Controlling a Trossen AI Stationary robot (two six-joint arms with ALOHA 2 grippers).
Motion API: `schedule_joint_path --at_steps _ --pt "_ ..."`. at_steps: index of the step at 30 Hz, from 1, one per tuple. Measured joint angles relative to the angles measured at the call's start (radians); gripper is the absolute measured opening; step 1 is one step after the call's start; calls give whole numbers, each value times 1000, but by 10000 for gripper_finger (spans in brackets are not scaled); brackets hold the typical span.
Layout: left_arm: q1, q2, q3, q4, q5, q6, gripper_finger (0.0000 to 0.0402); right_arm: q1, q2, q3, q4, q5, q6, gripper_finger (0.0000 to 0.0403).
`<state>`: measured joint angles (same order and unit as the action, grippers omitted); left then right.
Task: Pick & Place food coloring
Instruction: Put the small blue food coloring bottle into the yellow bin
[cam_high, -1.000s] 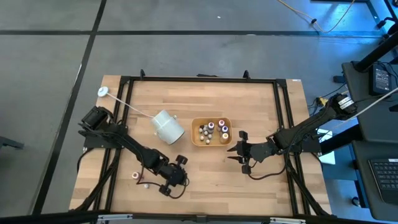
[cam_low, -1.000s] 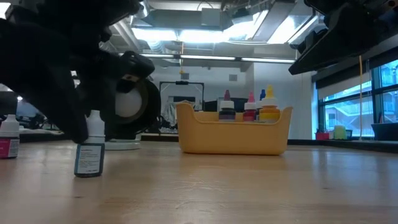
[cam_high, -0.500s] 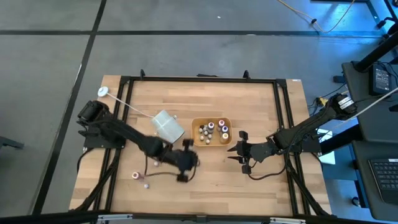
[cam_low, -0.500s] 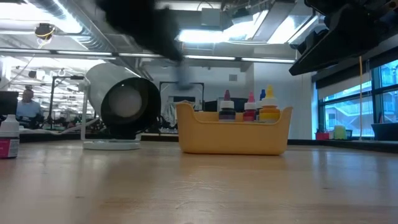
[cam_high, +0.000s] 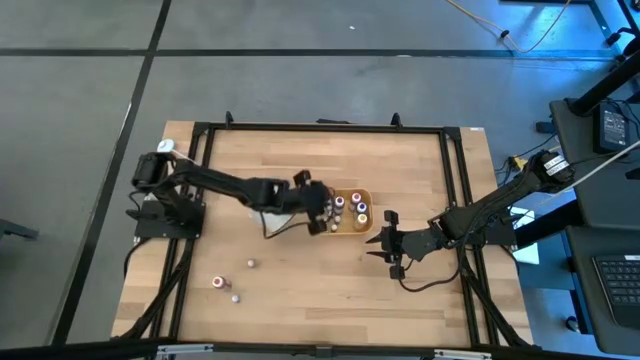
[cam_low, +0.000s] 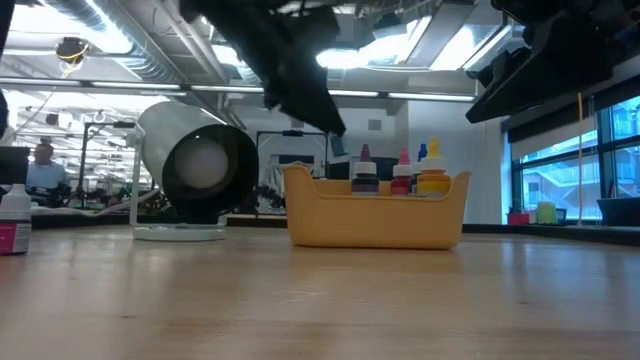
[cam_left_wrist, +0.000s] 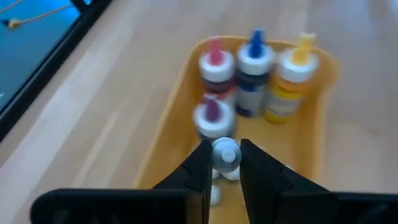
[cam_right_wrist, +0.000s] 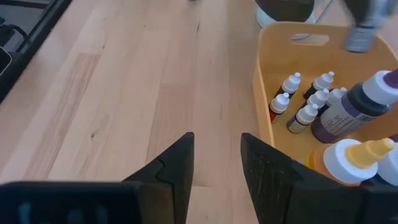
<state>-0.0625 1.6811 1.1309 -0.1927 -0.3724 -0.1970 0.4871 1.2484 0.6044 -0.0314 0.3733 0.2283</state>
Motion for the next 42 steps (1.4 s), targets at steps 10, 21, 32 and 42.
schedule_joint_path --at_steps 10,21,32,42 --pt "91 70 -1 -10 38 -28 56 0 0 0 -8 0 4 134" --pt "100 119 -1 -71 -29 -75 56 0 0 0 -11 0 29 134" --pt "100 114 -45 -68 -30 -157 58 0 0 0 -11 0 29 134" --pt "96 116 -48 -26 -36 -157 97 0 0 0 -11 0 29 134"
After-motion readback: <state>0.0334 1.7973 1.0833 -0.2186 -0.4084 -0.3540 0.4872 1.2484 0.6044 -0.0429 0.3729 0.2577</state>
